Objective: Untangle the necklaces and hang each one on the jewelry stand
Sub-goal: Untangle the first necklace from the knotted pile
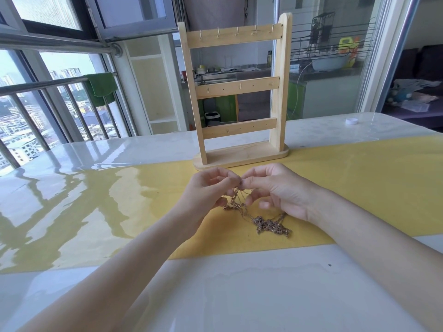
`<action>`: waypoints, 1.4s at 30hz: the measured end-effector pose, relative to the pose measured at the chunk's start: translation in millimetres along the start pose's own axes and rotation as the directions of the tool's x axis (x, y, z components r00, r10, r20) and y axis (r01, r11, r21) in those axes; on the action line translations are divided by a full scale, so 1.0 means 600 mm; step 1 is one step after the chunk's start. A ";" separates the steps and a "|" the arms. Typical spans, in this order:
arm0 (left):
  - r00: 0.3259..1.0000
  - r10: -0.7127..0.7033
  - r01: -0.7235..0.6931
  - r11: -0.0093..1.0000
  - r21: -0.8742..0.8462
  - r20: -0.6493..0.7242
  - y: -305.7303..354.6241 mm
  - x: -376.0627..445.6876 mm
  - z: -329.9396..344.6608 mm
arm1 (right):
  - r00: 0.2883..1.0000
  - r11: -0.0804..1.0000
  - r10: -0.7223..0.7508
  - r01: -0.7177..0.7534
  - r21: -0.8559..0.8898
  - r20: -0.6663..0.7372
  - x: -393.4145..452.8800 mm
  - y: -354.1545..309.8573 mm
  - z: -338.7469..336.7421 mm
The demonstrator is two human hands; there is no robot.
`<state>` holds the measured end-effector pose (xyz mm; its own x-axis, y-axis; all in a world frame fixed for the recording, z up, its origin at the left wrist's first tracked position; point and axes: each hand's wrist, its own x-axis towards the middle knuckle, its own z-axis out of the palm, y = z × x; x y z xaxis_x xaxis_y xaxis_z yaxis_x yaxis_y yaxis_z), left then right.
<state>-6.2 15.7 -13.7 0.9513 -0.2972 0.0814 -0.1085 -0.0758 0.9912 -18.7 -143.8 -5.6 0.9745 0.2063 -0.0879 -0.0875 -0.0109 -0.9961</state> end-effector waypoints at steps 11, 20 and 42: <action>1.000 0.016 -0.018 0.995 0.094 0.024 -0.002 0.002 -0.001 | 0.997 0.985 -0.071 0.066 -0.158 -0.022 0.009 0.006 -0.004; 1.000 0.027 -0.027 0.987 0.161 -0.001 -0.002 0.003 -0.003 | 0.986 0.974 -0.162 0.151 -0.170 -0.051 0.011 0.008 -0.005; 0.998 -0.064 0.064 0.994 0.083 -0.007 -0.001 0.003 -0.004 | 0.968 0.960 -0.246 0.237 -0.148 -0.043 0.008 0.001 -0.006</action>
<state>-4.1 17.3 -13.7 0.9583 -0.2851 0.0186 -0.0707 -0.1738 0.9822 -13.5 -146.5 -6.9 0.9741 0.1602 0.1596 0.1777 -0.1060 -0.9784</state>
